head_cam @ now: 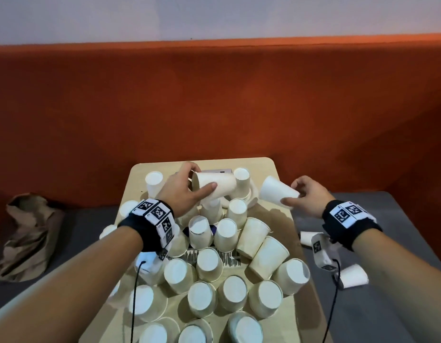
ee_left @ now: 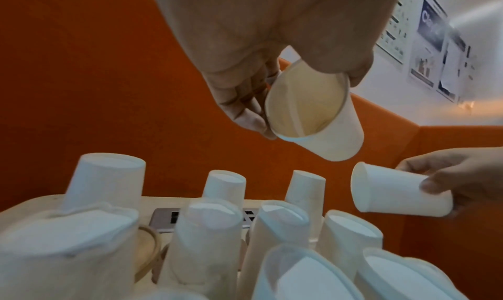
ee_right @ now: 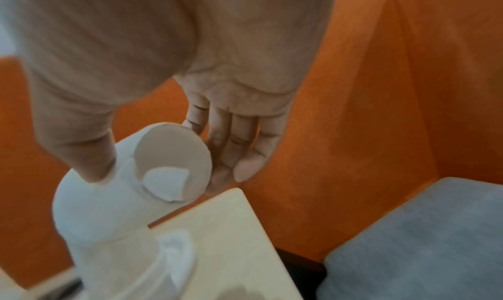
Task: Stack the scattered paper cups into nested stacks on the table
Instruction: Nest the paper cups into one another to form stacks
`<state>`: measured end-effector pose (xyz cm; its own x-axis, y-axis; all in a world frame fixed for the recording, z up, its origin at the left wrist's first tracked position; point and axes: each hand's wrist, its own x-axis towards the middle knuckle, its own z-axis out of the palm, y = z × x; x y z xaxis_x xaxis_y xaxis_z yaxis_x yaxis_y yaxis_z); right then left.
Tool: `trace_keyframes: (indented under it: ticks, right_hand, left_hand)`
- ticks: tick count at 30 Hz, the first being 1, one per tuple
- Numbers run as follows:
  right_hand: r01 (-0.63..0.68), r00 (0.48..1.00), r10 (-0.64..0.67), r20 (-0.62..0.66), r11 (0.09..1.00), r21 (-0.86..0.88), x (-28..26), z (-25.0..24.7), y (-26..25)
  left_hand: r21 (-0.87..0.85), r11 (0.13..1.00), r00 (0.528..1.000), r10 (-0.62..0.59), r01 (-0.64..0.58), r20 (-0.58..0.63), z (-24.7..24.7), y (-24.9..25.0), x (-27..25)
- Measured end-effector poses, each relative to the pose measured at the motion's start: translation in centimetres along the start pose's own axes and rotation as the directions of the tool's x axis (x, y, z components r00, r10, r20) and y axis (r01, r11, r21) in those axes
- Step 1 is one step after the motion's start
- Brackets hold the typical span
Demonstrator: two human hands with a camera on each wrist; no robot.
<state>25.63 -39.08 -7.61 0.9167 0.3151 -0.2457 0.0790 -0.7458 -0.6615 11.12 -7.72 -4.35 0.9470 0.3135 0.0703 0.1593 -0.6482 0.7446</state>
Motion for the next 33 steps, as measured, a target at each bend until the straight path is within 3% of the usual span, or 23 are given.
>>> trace_keyframes:
  ticks: [5,10,20,25,31,33]
  right_hand:
    - [0.212,0.973,-0.228,0.033,0.944,0.253,-2.6,-0.7,-5.7]
    - [0.271,0.936,-0.336,0.102,0.877,0.398,-4.4,0.3,-10.6]
    - [0.352,0.894,-0.433,0.115,0.837,0.418,-7.4,4.3,-17.6]
    - [0.414,0.875,-0.483,0.028,0.778,0.473,-8.9,5.9,-22.5]
    - [0.458,0.881,-0.455,-0.131,0.748,0.481,-9.8,6.5,-25.7]
    - [0.412,0.905,-0.402,-0.142,0.740,0.532,-10.1,7.4,-26.2]
  left_hand:
    - [-0.056,0.998,0.997,-0.029,0.025,-0.074,-2.3,-0.9,-0.3]
    - [-0.094,0.996,0.995,0.001,-0.010,-0.098,-4.5,-1.7,-1.7]
    - [-0.189,0.978,0.993,0.074,-0.090,-0.090,-8.4,-2.4,-4.2]
    - [-0.186,0.961,0.972,0.178,-0.205,-0.153,-10.4,-1.4,-4.7]
    - [-0.266,0.938,0.958,0.162,-0.223,-0.235,-13.1,-1.4,-3.7]
    - [-0.331,0.920,0.958,0.128,-0.211,-0.256,-13.4,-1.6,-3.6]
